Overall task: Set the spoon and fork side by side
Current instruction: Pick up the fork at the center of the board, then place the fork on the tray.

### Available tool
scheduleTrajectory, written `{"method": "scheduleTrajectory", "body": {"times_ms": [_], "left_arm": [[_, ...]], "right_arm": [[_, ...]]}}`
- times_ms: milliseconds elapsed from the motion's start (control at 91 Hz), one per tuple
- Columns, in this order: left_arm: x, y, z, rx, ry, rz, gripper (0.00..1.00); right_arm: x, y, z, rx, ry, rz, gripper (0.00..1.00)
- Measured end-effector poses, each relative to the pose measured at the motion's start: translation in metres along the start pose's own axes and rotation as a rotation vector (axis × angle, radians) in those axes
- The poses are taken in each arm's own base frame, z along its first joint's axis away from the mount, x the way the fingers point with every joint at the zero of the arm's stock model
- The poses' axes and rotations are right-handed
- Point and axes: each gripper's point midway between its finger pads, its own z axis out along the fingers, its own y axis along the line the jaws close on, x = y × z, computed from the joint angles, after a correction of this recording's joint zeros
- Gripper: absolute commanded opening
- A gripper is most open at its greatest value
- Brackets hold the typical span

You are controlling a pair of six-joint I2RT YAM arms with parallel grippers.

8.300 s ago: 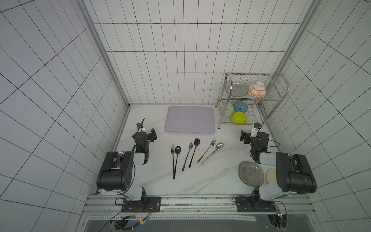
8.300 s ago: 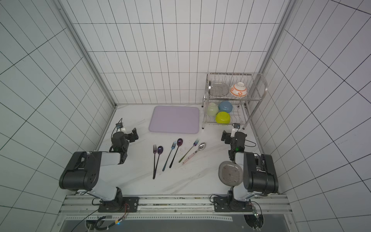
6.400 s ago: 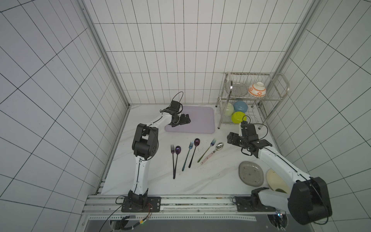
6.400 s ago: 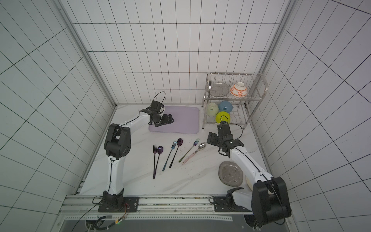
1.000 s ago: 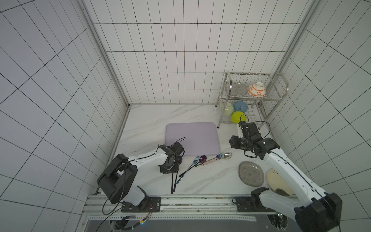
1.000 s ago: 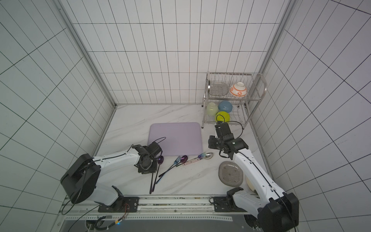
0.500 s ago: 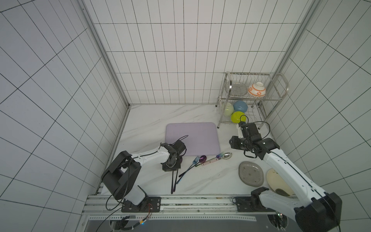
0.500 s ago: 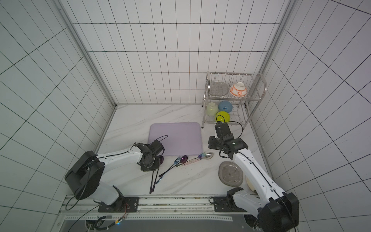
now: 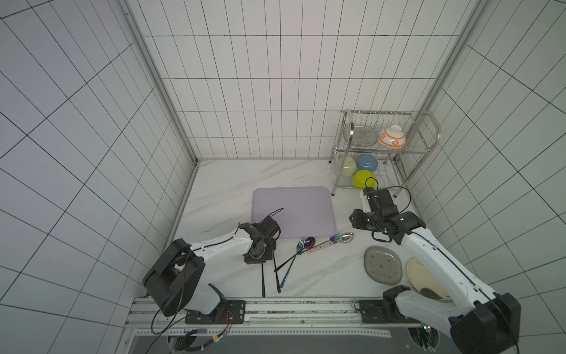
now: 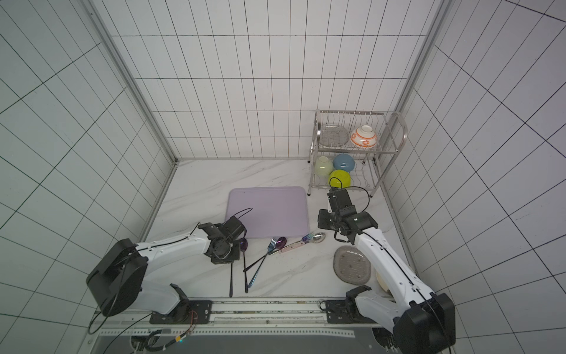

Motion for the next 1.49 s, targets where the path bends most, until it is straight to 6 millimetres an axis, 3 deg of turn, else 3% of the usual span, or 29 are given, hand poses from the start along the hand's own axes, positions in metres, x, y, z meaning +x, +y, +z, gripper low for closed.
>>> {"method": "scheduleTrajectory", "body": {"times_ms": [121,231,352,495,616,736,1011,1176,1495], "left_arm": [[-0.008,-0.005,-0.021,0.052,-0.057,0.025,0.00],[-0.032,-0.006,-0.041,0.094,-0.104,0.020,0.00],[-0.077,0.002,-0.063,0.130,-0.162,-0.013,0.00],[-0.143,0.005,-0.080,0.155,-0.220,-0.008,0.00],[-0.193,0.000,-0.077,0.187,-0.239,0.028,0.00],[-0.224,-0.004,-0.064,0.202,-0.232,0.072,0.00],[-0.255,-0.011,-0.033,0.263,-0.175,0.154,0.00],[-0.250,-0.008,-0.015,0.274,-0.116,0.167,0.00],[-0.245,-0.003,-0.010,0.247,-0.095,0.174,0.00]], "right_arm": [[0.004,-0.002,0.000,0.001,0.000,0.000,0.38],[0.006,-0.003,-0.001,-0.003,-0.010,-0.001,0.38],[0.006,-0.003,-0.001,-0.008,-0.022,-0.003,0.38],[0.007,-0.003,0.001,-0.011,-0.027,-0.004,0.38],[0.005,0.000,0.001,-0.025,-0.034,-0.003,0.38],[0.005,0.003,0.001,-0.045,-0.032,-0.004,0.38],[0.005,0.007,-0.004,-0.067,-0.037,-0.005,0.38],[0.007,0.006,-0.007,-0.067,-0.038,-0.003,0.38],[0.009,0.004,-0.008,-0.060,-0.029,0.001,0.38]]}}
